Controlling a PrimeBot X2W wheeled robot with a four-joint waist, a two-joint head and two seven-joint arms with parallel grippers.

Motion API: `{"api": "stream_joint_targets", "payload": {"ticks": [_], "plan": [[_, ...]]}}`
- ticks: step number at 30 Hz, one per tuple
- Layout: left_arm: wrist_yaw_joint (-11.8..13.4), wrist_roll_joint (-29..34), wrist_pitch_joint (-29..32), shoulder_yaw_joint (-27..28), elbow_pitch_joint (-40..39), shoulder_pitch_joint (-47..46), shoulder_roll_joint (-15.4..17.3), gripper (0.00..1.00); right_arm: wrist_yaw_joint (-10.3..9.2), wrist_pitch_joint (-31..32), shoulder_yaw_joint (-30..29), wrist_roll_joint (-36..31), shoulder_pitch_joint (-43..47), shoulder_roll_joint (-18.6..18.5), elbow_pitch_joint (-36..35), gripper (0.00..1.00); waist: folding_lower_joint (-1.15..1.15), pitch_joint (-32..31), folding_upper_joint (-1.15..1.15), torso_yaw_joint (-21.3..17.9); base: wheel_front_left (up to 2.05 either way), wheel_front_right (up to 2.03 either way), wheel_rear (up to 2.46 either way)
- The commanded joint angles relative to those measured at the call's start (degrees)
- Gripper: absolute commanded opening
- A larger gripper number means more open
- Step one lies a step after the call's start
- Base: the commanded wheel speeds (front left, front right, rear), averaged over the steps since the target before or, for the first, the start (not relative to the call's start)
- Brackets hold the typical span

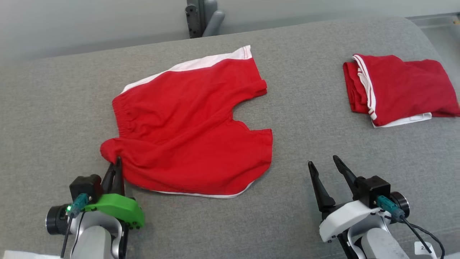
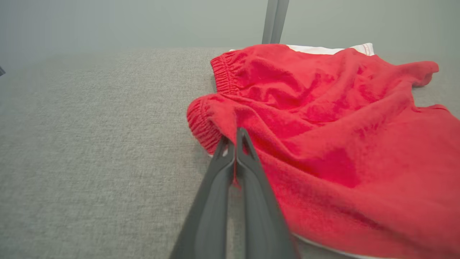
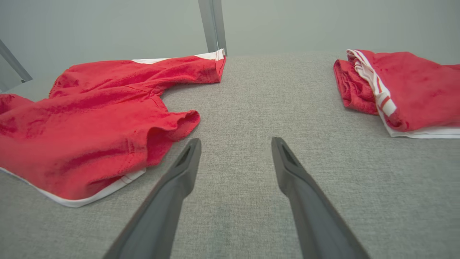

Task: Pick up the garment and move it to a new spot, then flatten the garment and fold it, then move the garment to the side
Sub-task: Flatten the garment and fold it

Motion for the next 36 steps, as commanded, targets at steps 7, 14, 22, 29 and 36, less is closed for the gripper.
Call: {"api": "stream_joint_targets", "payload": {"ticks": [7, 14, 22, 29, 36], "plan": [[3.2, 2.0, 0.0, 1.7, 8.0, -8.5, 1.6, 0.0, -0.07, -0.2, 0.3, 0.7, -1.4, -0.1, -0.2, 1.0, 0.0, 3.8, 0.0, -6.7, 0.0, 0.0, 0.0], [3.8, 2.9, 0.0, 1.2, 14.5, -12.9, 1.6, 1.0, -0.07, -0.2, 0.7, 1.0, -1.9, -0.1, -0.1, 1.0, 0.0, 3.8, 0.0, -7.4, 0.0, 0.0, 0.0], [2.8, 1.9, 0.0, 2.2, 9.9, -9.2, 0.5, 1.0, -0.07, -0.2, 1.7, 1.4, -0.9, 0.0, 0.8, 1.0, 0.0, 0.3, 0.0, -2.8, 0.0, 0.0, 0.0], [1.8, 1.1, 0.0, 2.6, 1.3, -3.3, -0.2, 1.0, -0.07, -0.2, 2.4, 1.7, 0.8, -0.1, 1.9, 1.0, 0.0, -2.7, 0.0, 3.1, 0.0, 0.0, 0.0], [2.1, -1.5, 0.0, 0.5, -7.3, 4.3, -0.5, 1.0, -0.07, -0.2, 3.7, 2.3, 0.5, -0.1, 2.9, 1.0, 0.0, -3.1, 0.0, 8.4, 0.0, 0.0, 0.0]]}}
